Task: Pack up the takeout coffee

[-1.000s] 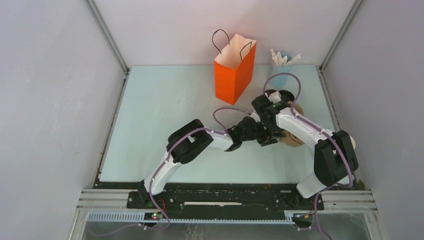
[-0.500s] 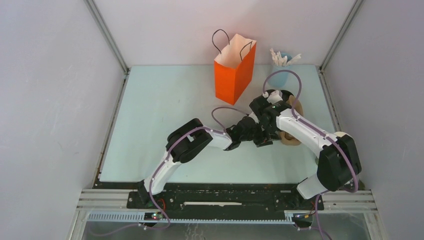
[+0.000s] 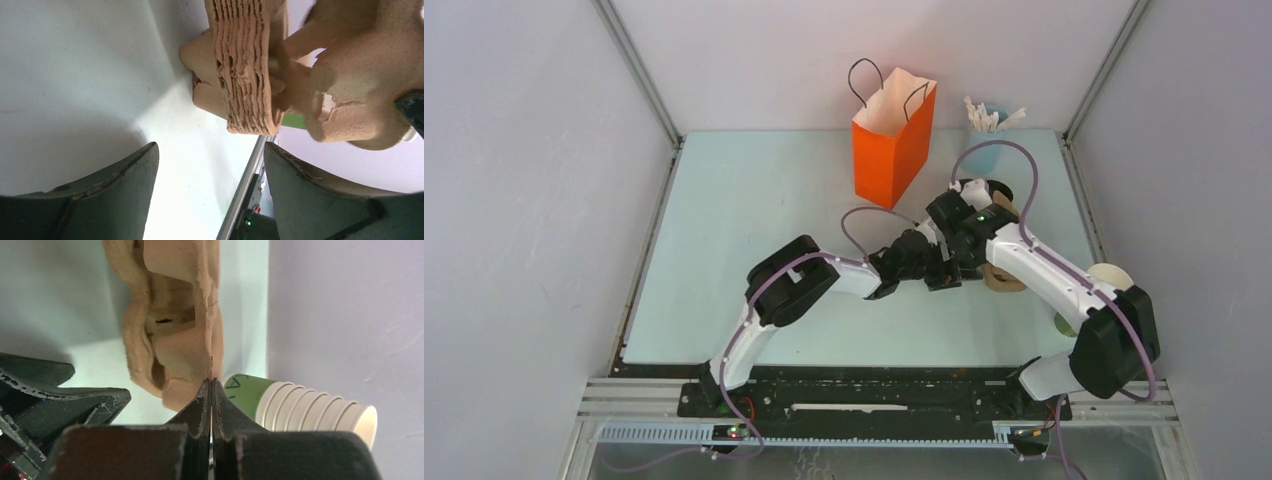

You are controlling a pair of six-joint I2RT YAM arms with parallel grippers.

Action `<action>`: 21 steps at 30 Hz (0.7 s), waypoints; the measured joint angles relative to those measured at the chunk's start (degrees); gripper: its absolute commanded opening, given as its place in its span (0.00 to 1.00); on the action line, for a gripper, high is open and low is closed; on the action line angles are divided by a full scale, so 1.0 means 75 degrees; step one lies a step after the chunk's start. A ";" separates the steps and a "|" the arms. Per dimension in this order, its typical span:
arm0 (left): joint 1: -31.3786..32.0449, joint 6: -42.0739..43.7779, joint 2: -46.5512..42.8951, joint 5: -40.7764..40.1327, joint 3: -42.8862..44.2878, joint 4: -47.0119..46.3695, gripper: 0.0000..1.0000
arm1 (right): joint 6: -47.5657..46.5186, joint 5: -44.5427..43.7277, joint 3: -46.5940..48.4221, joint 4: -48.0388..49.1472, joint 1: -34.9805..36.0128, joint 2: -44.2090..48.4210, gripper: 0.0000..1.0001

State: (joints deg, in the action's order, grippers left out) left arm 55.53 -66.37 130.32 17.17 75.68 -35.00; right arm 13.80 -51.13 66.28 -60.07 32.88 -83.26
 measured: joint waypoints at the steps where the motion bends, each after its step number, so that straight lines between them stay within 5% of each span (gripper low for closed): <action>1: -0.0029 0.0050 -0.0128 0.0000 -0.0105 0.0064 0.82 | -0.0073 0.0146 0.0000 0.0087 -0.0026 0.0114 0.00; 10: -0.0624 -0.0251 -0.1096 0.0475 -0.1026 -0.0356 0.89 | -0.0356 0.0819 -0.0070 0.0612 -0.0172 0.0236 0.00; 16: -0.0871 -0.1110 -0.0950 0.0973 -0.1102 -0.1556 0.88 | -0.0458 0.1151 -0.0152 0.0828 -0.0283 0.0248 0.32; 21: -0.0822 -0.1151 -0.0933 0.1023 -0.1102 -0.1676 0.88 | -0.0466 0.2136 -0.0254 0.0994 -0.0731 0.0414 0.41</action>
State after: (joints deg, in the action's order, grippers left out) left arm 49.36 -75.00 123.33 24.84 67.42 -47.57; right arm 10.31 -35.11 64.38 -52.62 27.40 -80.16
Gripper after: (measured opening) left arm 0.878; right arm 0.383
